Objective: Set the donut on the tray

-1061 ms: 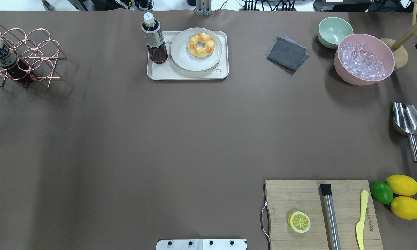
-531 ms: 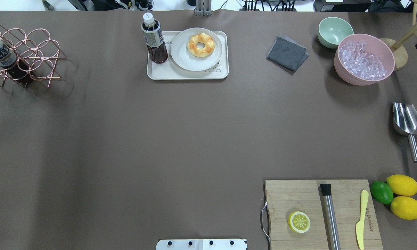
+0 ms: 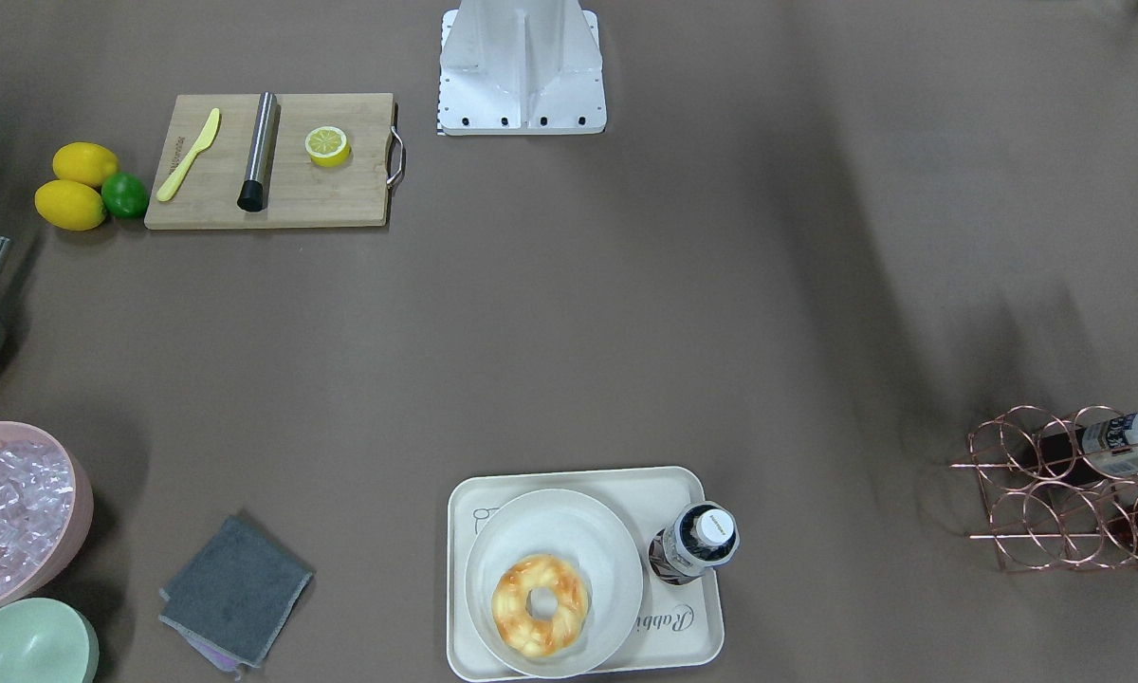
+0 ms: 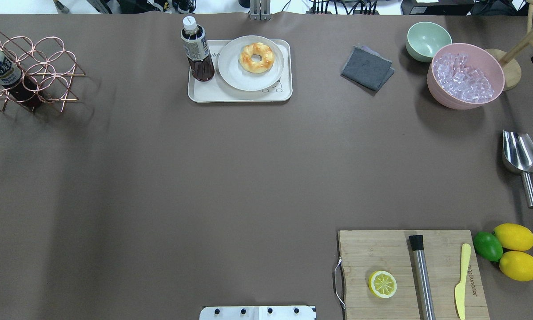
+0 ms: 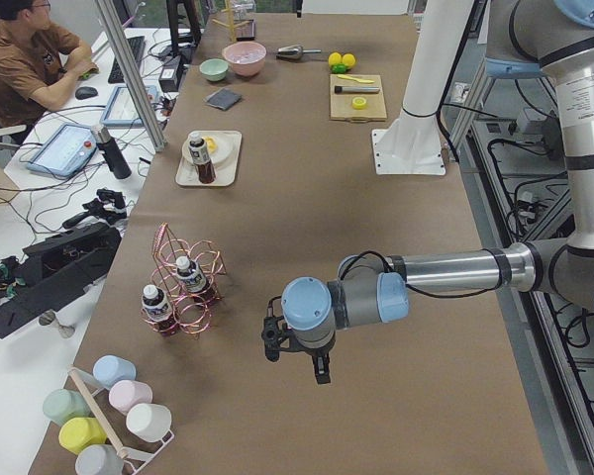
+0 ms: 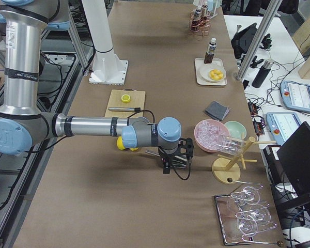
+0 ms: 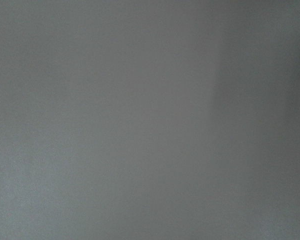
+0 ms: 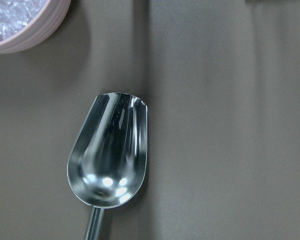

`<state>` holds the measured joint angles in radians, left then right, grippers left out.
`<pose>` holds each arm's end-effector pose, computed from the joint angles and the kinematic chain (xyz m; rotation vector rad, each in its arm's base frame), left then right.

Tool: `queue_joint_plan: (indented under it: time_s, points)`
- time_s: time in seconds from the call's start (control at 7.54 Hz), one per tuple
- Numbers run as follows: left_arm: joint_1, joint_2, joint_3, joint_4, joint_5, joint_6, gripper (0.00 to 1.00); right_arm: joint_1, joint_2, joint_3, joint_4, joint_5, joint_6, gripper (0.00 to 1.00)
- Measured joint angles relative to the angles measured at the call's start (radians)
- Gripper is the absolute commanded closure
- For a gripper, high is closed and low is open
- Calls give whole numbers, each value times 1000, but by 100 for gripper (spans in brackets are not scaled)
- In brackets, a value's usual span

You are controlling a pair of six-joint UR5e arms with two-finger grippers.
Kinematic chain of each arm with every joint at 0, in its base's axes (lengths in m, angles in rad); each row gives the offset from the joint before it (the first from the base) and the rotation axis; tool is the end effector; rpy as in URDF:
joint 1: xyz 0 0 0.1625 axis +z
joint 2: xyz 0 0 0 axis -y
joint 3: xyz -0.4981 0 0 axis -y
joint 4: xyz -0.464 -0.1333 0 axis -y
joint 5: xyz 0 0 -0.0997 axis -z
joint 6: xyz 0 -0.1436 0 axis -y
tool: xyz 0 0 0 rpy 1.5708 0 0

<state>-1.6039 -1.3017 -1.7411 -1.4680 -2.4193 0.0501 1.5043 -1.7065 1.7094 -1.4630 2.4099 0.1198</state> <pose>-0.0390 -0.4069 0.8014 -0.1540 0.8526 -0.0696 -0.0072 -0.5069 0.7390 0.0257 -0.8442 0.0037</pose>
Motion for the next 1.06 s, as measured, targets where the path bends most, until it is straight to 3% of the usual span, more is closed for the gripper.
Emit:
queue_joint_plan:
  time_s: [1.06]
  points:
    - [-5,-1,-15,0,3,5,2,0,4,-3,0,-1,0,0]
